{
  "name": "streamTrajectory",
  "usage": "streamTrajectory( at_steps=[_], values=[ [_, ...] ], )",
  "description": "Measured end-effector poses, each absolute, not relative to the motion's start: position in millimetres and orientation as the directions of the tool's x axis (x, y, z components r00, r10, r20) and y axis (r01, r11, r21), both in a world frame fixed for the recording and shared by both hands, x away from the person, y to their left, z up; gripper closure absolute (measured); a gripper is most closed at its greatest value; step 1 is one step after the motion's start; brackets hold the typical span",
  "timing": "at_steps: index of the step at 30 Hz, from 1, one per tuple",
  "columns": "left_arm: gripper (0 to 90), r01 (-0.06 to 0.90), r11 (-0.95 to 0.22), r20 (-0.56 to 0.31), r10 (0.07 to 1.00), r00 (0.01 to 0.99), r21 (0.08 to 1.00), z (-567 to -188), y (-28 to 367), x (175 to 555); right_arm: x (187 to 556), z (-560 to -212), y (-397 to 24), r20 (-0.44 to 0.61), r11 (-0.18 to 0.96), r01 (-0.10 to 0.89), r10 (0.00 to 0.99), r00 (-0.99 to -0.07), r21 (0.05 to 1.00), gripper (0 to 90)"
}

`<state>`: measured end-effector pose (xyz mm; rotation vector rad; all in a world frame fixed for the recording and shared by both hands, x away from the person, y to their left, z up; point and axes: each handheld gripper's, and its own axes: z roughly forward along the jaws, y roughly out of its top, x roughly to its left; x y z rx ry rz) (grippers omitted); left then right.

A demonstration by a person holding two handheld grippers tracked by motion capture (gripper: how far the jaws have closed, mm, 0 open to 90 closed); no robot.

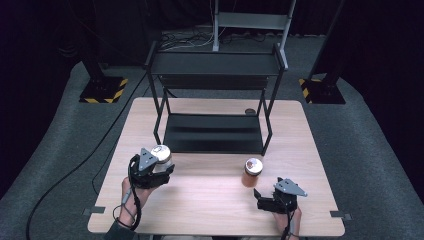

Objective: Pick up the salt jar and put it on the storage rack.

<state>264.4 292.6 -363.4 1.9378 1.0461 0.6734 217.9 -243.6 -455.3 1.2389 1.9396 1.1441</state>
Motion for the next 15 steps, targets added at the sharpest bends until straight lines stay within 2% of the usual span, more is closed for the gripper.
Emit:
streamTrajectory(
  at_steps=[15],
  values=[
    [31.0, 0.413, -0.341, 0.086, 0.848, 0.524, 0.845, -353, 291, 277, 219, -455, -244, -0.013, 0.209, 0.432, 0.91, -0.414, 0.877, 0.0]
  ],
)
